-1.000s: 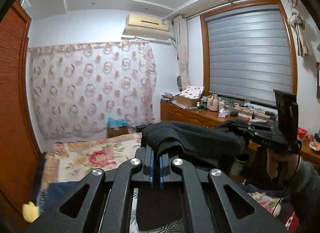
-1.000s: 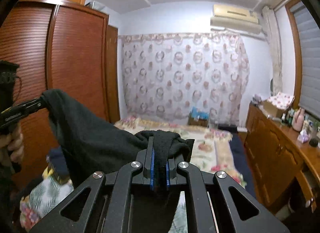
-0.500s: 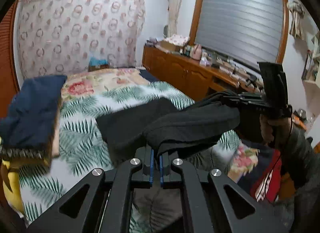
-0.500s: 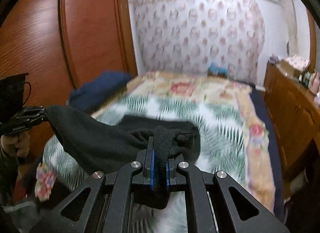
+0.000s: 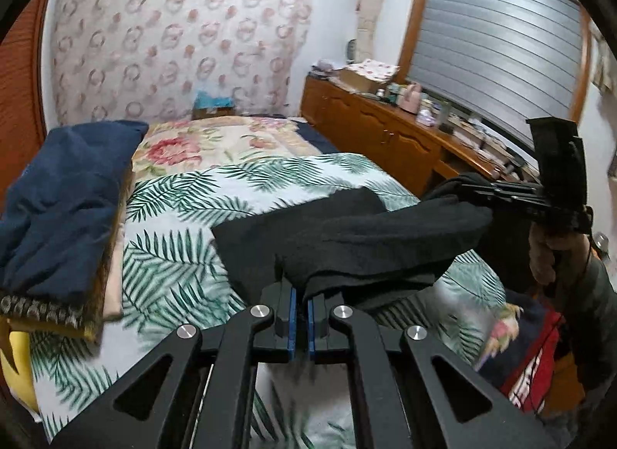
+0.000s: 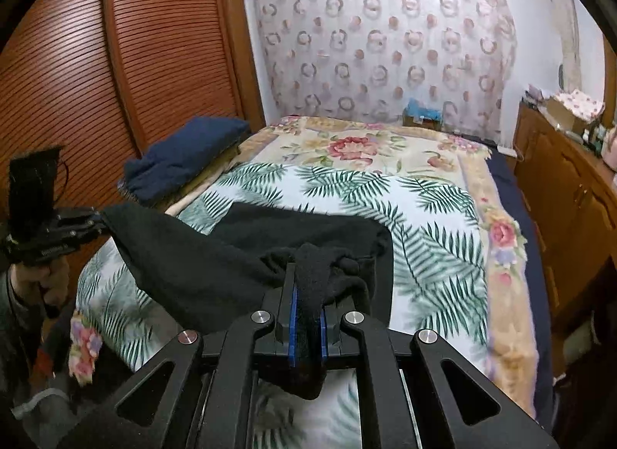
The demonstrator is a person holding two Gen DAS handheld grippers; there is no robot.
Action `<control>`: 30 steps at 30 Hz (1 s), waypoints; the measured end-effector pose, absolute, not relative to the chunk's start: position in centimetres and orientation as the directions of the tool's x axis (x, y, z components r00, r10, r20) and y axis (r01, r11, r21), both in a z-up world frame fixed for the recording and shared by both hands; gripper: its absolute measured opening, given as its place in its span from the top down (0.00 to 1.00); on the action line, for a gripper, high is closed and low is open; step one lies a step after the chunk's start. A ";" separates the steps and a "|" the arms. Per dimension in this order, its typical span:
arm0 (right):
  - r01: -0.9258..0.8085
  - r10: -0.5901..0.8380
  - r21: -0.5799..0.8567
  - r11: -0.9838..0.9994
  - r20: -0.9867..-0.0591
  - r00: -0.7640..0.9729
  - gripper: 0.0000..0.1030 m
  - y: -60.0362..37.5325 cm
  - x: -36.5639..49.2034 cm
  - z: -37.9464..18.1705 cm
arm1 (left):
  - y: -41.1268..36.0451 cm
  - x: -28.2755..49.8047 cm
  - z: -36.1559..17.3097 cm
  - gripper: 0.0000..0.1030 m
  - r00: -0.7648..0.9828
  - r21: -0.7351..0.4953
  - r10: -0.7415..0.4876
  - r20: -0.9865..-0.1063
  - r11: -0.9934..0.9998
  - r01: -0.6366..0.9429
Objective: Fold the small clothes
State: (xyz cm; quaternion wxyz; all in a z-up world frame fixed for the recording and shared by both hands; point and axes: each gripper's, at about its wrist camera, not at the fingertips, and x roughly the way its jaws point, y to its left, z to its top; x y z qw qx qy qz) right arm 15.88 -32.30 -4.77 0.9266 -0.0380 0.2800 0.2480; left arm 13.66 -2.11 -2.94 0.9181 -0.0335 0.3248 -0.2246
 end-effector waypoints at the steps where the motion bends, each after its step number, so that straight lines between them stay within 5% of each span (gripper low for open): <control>1: -0.477 0.439 0.079 0.875 -0.543 0.716 0.92 -32.2 17.0 -5.0 | -2.0 14.5 -3.2 0.96 0.688 -0.206 -0.429 -0.586 0.900 0.385; 17: -0.467 0.465 0.171 0.868 -0.612 0.640 0.90 -30.3 29.7 -8.1 | -1.9 23.1 -6.5 0.95 0.666 -0.183 -0.369 -0.649 0.925 0.334; 20: -0.468 0.480 0.190 0.863 -0.600 0.641 0.89 -30.1 30.4 -7.8 | -2.0 23.0 -5.8 0.78 0.681 -0.170 -0.365 -0.635 0.926 0.338; 22: -0.461 0.476 0.190 0.867 -0.592 0.651 0.86 -29.9 30.7 -7.7 | -1.8 22.7 -5.1 0.50 0.709 -0.162 -0.359 -0.607 0.929 0.331; 25: -0.445 0.447 0.158 0.881 -0.585 0.677 0.75 -29.7 30.8 -7.9 | -1.2 22.5 -4.3 0.30 0.730 -0.174 -0.364 -0.578 0.929 0.326; 27: -0.426 0.424 0.142 0.893 -0.579 0.696 0.60 -29.9 30.7 -7.8 | -1.2 22.2 -4.2 0.24 0.728 -0.181 -0.375 -0.573 0.925 0.334; 28: -0.404 0.403 0.133 0.905 -0.572 0.715 0.42 -30.2 30.7 -7.6 | -1.2 22.2 -4.3 0.24 0.726 -0.179 -0.376 -0.576 0.924 0.337; 30: -0.379 0.391 0.139 0.915 -0.545 0.742 0.36 -31.1 30.7 -7.0 | -1.7 22.1 -4.7 0.24 0.711 -0.172 -0.380 -0.591 0.921 0.349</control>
